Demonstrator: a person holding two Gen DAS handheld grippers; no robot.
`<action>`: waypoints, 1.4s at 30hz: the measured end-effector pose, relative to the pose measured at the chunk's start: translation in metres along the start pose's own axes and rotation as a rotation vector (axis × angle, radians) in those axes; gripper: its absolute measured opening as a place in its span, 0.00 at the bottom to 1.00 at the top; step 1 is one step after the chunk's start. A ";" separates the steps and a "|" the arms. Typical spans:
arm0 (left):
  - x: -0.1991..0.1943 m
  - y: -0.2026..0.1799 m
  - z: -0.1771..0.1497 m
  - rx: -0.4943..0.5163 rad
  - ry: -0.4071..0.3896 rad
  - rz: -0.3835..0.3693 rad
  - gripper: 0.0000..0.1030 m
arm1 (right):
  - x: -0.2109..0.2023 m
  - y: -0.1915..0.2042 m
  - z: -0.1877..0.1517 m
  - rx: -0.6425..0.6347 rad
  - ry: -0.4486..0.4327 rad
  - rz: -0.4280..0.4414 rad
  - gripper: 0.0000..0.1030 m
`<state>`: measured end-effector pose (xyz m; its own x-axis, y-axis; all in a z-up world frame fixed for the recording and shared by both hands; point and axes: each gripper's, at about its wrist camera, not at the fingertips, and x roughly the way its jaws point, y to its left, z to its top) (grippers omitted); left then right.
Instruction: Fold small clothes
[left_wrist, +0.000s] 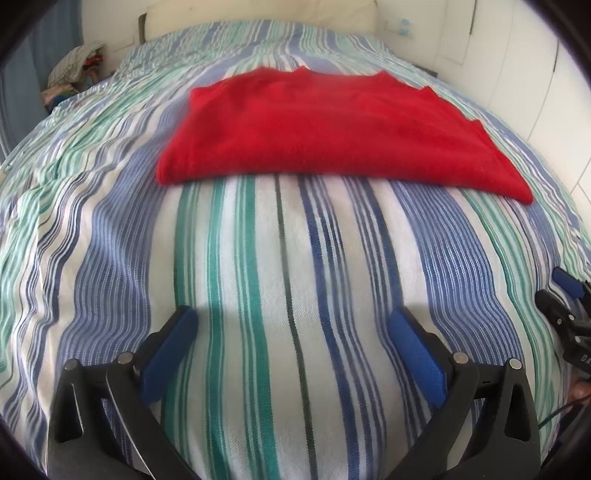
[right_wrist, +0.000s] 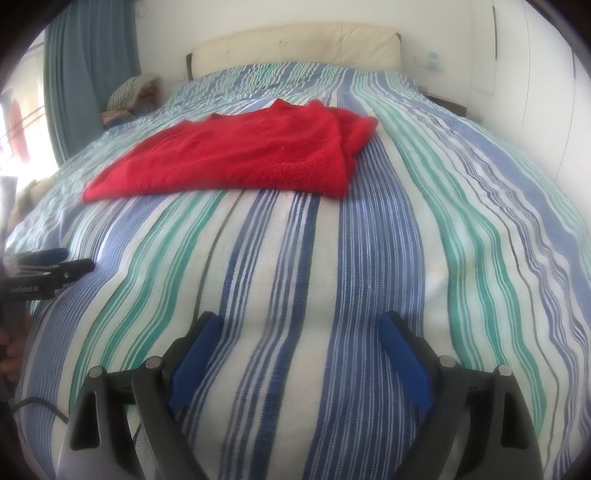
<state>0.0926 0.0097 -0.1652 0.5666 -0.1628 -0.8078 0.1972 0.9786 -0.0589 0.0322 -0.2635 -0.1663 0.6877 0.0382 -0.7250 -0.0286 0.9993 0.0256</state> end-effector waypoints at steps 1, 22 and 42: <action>0.000 0.000 0.000 0.000 0.000 0.001 0.99 | 0.000 0.000 0.000 0.000 0.000 0.000 0.85; -0.031 0.041 0.021 -0.043 0.119 -0.053 0.99 | -0.001 -0.002 0.001 0.007 0.010 0.008 0.86; -0.015 0.091 0.014 -0.180 0.037 -0.052 0.99 | 0.024 -0.087 0.166 0.298 0.084 0.199 0.88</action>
<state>0.1129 0.0994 -0.1502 0.5286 -0.2126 -0.8218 0.0772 0.9761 -0.2029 0.1722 -0.3489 -0.0717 0.6273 0.2443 -0.7395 0.0649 0.9298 0.3622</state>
